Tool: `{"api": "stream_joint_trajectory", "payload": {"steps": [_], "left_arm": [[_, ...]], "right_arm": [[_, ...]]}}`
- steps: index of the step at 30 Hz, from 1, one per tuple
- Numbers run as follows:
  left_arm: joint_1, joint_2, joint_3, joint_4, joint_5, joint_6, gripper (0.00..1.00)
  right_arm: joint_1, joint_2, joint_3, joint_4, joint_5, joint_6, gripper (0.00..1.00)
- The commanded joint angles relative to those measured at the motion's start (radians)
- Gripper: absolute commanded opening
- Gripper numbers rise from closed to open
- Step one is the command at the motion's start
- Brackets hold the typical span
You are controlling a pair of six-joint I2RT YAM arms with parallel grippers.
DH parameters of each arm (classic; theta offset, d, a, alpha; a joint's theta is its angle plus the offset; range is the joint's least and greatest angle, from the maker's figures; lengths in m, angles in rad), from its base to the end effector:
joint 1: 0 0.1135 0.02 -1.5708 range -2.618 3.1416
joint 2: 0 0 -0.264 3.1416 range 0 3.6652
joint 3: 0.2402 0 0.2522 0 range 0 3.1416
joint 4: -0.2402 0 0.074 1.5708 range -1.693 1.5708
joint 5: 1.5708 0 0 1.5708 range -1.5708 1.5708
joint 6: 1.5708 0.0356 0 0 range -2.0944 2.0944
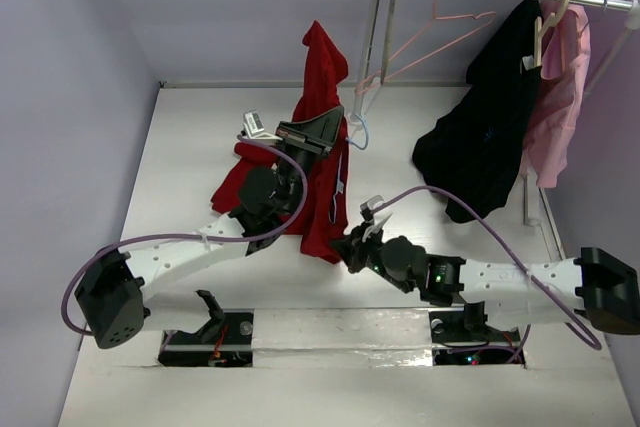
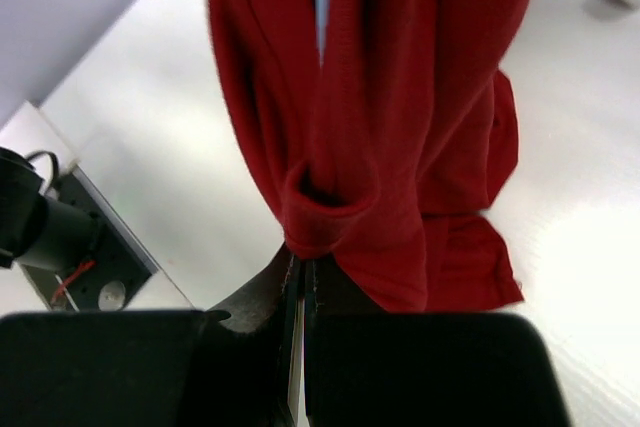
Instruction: Place the t-shirt on the hanger
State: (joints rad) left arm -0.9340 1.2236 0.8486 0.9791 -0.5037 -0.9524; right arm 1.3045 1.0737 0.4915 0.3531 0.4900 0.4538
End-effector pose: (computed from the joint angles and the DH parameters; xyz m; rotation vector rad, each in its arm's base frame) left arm 0.1724 -0.2042 0.3876 -0.5217 1.0398 -1.4531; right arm 0.0778 0.2217 0.2370 -0.4205 1.8002 0.8192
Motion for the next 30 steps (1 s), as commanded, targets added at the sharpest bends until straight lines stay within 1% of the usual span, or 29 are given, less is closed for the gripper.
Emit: {"api": "stream_joint_trajectory", "payload": {"steps": [1, 5, 8, 10, 11, 15, 18, 21, 22, 24, 25, 28, 30], "left_arm": [[0.004, 0.01, 0.023, 0.17, 0.024, -0.029, 0.0], [0.004, -0.009, 0.058, 0.133, 0.066, -0.075, 0.0], [0.004, -0.042, 0.082, 0.124, 0.076, -0.045, 0.0], [-0.005, -0.058, 0.096, 0.116, 0.062, 0.03, 0.0], [-0.005, -0.059, 0.092, 0.109, 0.045, 0.044, 0.0], [-0.005, -0.05, 0.009, 0.135, 0.025, 0.073, 0.0], [-0.005, -0.045, -0.049, 0.151, 0.016, 0.084, 0.0], [-0.005, -0.049, -0.077, 0.145, 0.036, 0.081, 0.0], [-0.005, -0.055, -0.082, 0.138, 0.042, 0.072, 0.0], [-0.005, -0.062, -0.095, 0.118, 0.068, 0.037, 0.0], [-0.005, -0.073, -0.095, 0.106, 0.071, 0.029, 0.0], [-0.005, -0.101, -0.108, 0.052, 0.091, -0.028, 0.0], [-0.005, -0.113, -0.123, 0.024, 0.1, -0.051, 0.0]], "right_arm": [[0.019, 0.051, 0.019, -0.091, -0.002, 0.075, 0.0], [0.019, 0.097, -0.014, -0.045, 0.067, 0.121, 0.0], [0.019, 0.118, -0.033, -0.031, 0.081, 0.122, 0.0], [0.03, 0.118, -0.005, -0.061, 0.038, 0.112, 0.0], [0.044, 0.095, 0.002, -0.071, 0.032, 0.112, 0.0], [0.071, 0.014, 0.053, -0.164, 0.025, 0.088, 0.0], [0.072, -0.035, 0.102, -0.268, 0.007, 0.091, 0.03], [0.081, -0.057, 0.137, -0.342, 0.001, 0.098, 0.11], [0.081, -0.058, 0.15, -0.386, 0.005, 0.098, 0.18], [0.081, -0.057, 0.173, -0.402, 0.036, 0.086, 0.33], [0.081, -0.052, 0.179, -0.414, 0.051, 0.079, 0.42], [0.081, -0.046, 0.191, -0.405, 0.105, 0.048, 0.49], [0.081, -0.031, 0.197, -0.401, 0.125, 0.023, 0.49]]}}
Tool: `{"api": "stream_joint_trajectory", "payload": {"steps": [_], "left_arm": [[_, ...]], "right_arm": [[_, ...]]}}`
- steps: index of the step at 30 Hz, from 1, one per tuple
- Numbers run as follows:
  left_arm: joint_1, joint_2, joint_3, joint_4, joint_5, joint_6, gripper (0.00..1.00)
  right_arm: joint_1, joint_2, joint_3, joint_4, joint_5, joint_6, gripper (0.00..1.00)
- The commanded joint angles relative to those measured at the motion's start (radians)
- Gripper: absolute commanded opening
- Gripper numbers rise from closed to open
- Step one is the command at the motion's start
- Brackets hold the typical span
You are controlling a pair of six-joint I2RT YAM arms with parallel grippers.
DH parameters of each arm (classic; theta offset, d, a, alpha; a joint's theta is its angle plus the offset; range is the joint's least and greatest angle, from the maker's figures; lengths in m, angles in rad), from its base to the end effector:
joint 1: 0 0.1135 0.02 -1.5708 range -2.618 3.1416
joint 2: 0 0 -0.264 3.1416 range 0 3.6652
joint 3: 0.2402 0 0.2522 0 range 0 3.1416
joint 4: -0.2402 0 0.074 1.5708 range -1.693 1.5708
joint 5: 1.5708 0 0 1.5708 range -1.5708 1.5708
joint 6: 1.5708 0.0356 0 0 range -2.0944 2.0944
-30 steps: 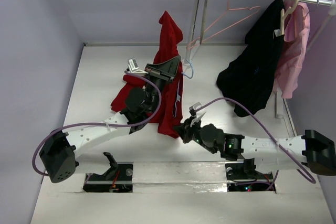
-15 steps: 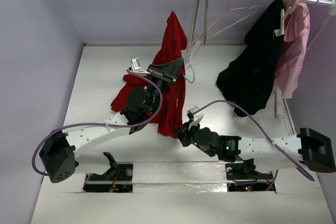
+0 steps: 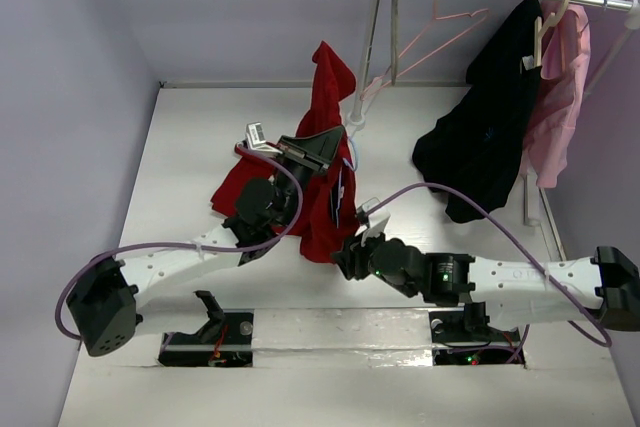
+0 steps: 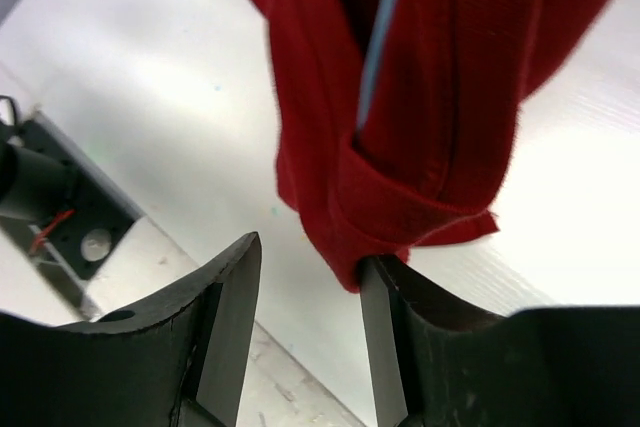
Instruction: Place the t-shirt on the hanger
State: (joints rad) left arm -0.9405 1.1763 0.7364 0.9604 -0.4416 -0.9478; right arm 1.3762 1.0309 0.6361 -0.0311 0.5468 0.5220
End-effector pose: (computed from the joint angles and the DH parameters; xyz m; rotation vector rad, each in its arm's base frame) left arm 0.1643 -0.1993 0.3600 -0.4464 1.1399 -1.4455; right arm 0.0624 0.2207 0.2580 -0.4914 1.9380 0.7093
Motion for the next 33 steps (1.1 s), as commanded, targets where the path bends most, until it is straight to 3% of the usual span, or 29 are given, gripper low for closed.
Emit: {"api": "stream_joint_trajectory", "payload": {"steps": [1, 6, 7, 15, 20, 28, 33], "left_arm": [[0.002, -0.076, -0.015, 0.038, 0.041, -0.075, 0.0], [0.002, -0.104, -0.037, -0.002, 0.061, -0.103, 0.0], [0.002, -0.113, -0.038, -0.005, 0.061, -0.105, 0.0], [0.002, -0.136, -0.046, -0.022, 0.052, -0.089, 0.0], [0.002, -0.126, -0.061, -0.003, 0.044, -0.108, 0.0], [-0.017, -0.127, -0.071, -0.011, 0.041, -0.144, 0.0], [-0.038, -0.136, -0.071, -0.031, 0.029, -0.147, 0.0]], "right_arm": [[0.009, 0.02, 0.06, -0.015, 0.091, -0.053, 0.49], [-0.011, 0.043, 0.089, -0.004, 0.151, -0.105, 0.47], [-0.011, 0.041, 0.086, 0.002, 0.159, -0.109, 0.41], [-0.045, 0.034, 0.082, 0.019, 0.099, -0.123, 0.37], [-0.045, 0.037, 0.114, 0.079, 0.084, -0.145, 0.36], [-0.072, 0.109, 0.194, 0.192, 0.182, -0.278, 0.35], [-0.143, 0.127, 0.214, 0.276, 0.173, -0.338, 0.27]]}}
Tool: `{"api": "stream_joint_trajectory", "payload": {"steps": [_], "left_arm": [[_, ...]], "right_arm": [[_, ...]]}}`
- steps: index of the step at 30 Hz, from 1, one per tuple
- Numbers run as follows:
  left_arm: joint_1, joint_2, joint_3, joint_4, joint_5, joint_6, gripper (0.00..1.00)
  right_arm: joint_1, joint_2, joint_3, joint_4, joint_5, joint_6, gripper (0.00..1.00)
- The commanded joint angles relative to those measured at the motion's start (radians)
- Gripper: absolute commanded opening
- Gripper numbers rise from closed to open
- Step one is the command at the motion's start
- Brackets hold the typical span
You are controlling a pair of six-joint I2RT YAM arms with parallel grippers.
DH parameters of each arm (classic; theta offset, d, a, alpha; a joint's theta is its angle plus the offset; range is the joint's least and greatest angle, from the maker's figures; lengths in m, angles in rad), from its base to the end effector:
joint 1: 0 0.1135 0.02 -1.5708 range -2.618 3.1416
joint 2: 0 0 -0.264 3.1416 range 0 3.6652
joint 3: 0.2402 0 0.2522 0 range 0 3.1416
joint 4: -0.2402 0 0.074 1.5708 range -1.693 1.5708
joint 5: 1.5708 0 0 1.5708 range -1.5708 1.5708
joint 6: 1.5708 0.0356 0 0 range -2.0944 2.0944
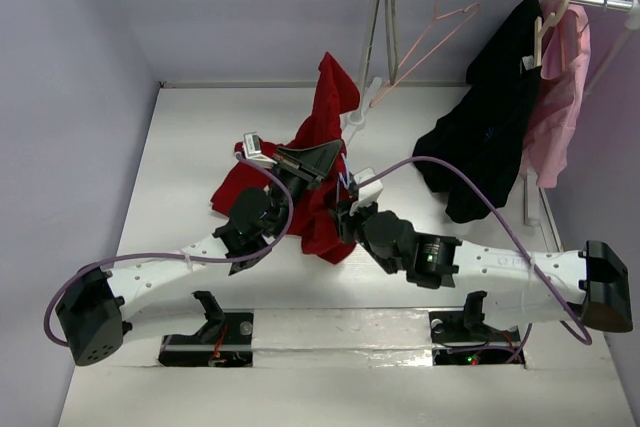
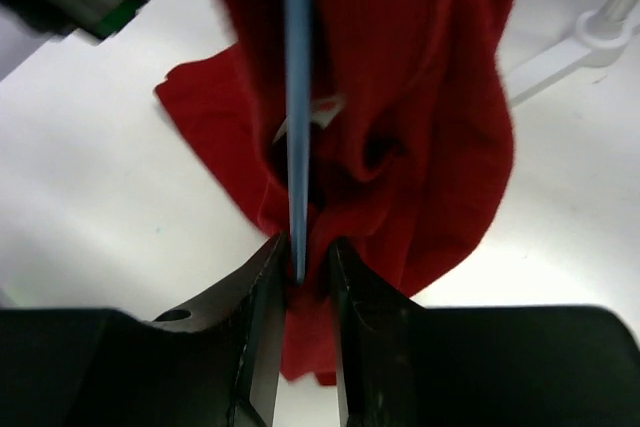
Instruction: Place the t-shirt on the hanger
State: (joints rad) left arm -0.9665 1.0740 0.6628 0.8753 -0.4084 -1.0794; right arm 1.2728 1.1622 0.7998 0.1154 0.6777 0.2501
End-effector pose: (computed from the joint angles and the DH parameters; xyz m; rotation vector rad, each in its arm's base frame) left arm 0.1469 -0.1879 0.3504 -0.4816 1.2060 -1.5687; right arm 0.0989 0.2459 0.3002 -0.4309 1.7355 0.4871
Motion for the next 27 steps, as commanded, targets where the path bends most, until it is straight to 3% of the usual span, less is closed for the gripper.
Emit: {"api": "stream_joint_trajectory", "payload": {"steps": [1, 10, 15, 16, 17, 18, 21, 27], "left_arm": [[-0.012, -0.039, 0.001, 0.05, -0.007, -0.017, 0.0], [-0.021, -0.026, 0.004, 0.033, -0.023, -0.022, 0.0], [-0.021, -0.048, 0.009, -0.012, -0.044, -0.001, 0.0], [-0.021, -0.061, 0.009, -0.021, -0.052, 0.01, 0.04], [-0.021, -0.068, 0.011, -0.035, -0.055, 0.025, 0.27], [-0.021, -0.075, 0.023, -0.053, -0.07, 0.062, 0.41], [-0.021, -0.111, 0.064, -0.159, -0.118, 0.148, 0.68], [-0.012, -0.144, 0.153, -0.343, -0.182, 0.277, 0.73]], "right_arm": [[-0.059, -0.01, 0.047, 0.156, 0.031, -0.072, 0.27], [-0.079, -0.003, 0.084, 0.196, -0.004, -0.127, 0.26], [-0.099, -0.031, 0.033, 0.149, -0.052, -0.06, 0.04], [-0.099, -0.042, 0.026, 0.112, -0.069, -0.048, 0.0], [-0.099, -0.055, 0.016, 0.092, -0.078, -0.038, 0.0], [-0.099, -0.067, 0.0, 0.072, -0.092, -0.02, 0.0], [-0.099, -0.14, -0.033, -0.032, -0.147, 0.017, 0.0], [-0.099, -0.301, -0.073, -0.246, -0.277, 0.078, 0.0]]}}
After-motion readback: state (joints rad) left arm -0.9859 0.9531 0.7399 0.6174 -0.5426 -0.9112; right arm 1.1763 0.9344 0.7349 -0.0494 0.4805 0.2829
